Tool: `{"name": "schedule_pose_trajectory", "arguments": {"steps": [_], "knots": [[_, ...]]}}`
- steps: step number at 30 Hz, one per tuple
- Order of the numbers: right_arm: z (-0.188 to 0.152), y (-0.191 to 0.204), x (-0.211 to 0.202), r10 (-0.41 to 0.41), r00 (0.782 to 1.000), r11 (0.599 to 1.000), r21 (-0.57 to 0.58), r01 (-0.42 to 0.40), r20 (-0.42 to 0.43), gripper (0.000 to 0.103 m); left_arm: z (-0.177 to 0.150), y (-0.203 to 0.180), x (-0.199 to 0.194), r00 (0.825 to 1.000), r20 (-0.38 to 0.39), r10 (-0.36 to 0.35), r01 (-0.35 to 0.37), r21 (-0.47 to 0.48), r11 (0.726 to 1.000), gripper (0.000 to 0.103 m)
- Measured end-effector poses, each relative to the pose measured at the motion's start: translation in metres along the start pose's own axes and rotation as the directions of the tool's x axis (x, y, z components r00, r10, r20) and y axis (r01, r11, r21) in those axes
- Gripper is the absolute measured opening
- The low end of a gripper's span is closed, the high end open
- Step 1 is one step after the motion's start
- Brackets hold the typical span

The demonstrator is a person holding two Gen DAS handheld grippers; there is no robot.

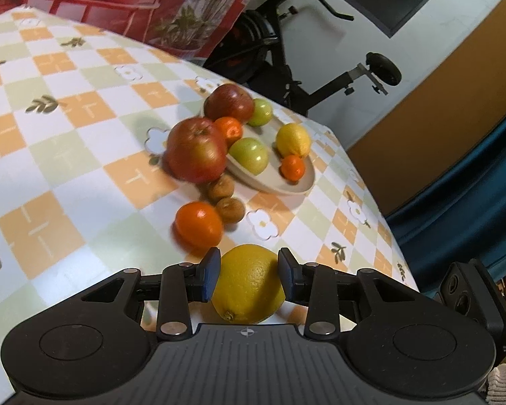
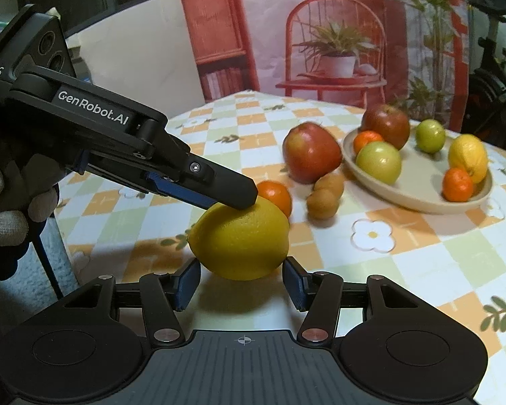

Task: Organize fruits
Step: 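Lift the lemon with the left tool and carry it over the plate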

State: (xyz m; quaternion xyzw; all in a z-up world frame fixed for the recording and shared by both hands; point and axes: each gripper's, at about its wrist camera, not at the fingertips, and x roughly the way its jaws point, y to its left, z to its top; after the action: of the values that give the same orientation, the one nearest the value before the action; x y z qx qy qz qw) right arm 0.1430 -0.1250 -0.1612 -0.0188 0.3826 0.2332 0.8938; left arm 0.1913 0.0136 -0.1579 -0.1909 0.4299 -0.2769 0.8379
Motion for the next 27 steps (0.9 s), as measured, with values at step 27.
{"name": "schedule_pose_trajectory", "arguments": {"steps": [27], "knots": [[0.147, -0.065, -0.079, -0.109, 0.967, 0.989, -0.073, 0.128, 0.23, 0.05, 0.126, -0.109, -0.019, 0.971, 0.208, -0.114, 0.071, 0.202, 0.977, 0.039]]}}
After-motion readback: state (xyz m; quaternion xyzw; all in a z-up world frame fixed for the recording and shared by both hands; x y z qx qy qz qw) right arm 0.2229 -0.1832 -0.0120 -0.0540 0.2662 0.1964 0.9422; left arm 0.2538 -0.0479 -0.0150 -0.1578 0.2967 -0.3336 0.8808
